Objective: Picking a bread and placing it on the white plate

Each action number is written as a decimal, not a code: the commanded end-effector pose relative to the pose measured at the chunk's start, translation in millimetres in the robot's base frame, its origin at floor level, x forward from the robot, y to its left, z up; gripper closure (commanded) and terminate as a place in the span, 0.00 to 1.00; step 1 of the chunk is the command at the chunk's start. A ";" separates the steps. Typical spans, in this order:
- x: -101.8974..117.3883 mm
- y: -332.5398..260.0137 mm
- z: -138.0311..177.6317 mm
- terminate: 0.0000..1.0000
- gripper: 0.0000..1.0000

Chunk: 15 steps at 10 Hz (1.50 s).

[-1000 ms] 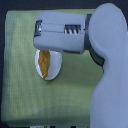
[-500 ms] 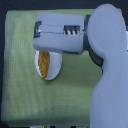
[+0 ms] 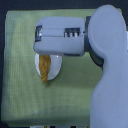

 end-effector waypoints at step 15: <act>76.2 -81.6 102.2 0.00 0.00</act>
